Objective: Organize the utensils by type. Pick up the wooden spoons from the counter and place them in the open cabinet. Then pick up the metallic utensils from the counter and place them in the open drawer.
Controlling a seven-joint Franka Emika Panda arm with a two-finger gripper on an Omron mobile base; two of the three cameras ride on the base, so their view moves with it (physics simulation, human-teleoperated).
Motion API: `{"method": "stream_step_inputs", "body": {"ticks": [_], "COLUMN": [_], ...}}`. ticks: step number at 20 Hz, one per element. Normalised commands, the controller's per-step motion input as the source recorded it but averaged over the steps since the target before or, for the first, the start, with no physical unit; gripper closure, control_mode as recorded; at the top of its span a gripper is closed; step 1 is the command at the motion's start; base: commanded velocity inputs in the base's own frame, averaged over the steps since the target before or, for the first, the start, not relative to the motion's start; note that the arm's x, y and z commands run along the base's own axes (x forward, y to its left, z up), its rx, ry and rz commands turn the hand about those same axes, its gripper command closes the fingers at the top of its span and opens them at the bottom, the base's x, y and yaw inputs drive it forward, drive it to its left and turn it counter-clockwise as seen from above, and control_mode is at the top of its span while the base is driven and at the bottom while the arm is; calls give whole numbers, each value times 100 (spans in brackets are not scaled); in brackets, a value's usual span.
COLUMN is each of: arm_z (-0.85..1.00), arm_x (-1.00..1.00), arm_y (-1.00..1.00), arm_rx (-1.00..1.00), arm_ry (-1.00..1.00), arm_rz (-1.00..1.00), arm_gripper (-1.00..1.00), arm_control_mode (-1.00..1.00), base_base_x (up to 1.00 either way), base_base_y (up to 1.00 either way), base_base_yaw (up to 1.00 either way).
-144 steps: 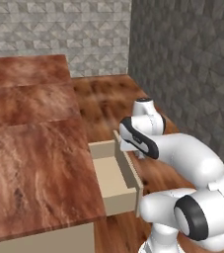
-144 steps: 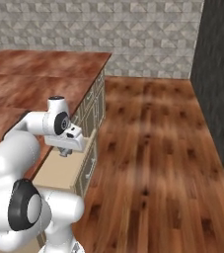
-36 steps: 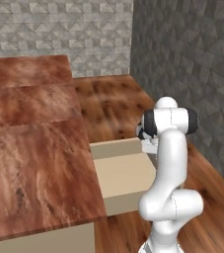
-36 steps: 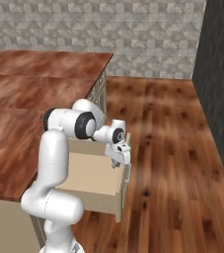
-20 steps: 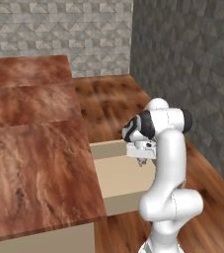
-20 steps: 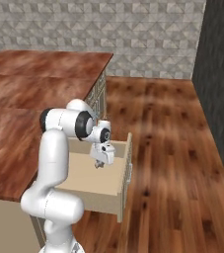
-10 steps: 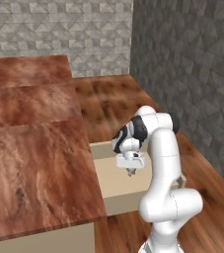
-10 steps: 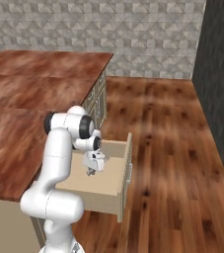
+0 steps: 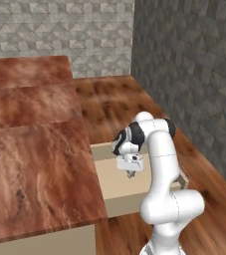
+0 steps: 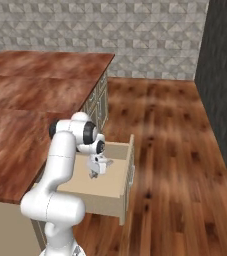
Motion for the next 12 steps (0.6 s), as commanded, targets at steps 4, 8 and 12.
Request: {"method": "stream_step_inputs", "body": {"ticks": [4,8,12], "arm_z": [-33,6,42], "arm_x": [15,13,-3], "arm_y": [17,4,2], "arm_rx": [0,0,0], "arm_ry": [-1,-1,0], "arm_rz": [-7,-4,0], "arm_gripper": [-100,-100,-100], "arm_control_mode": [-100,-100,-100], "base_base_x": [0,0,0], "base_base_y": [0,0,0], "base_base_yaw": [0,0,0]}}
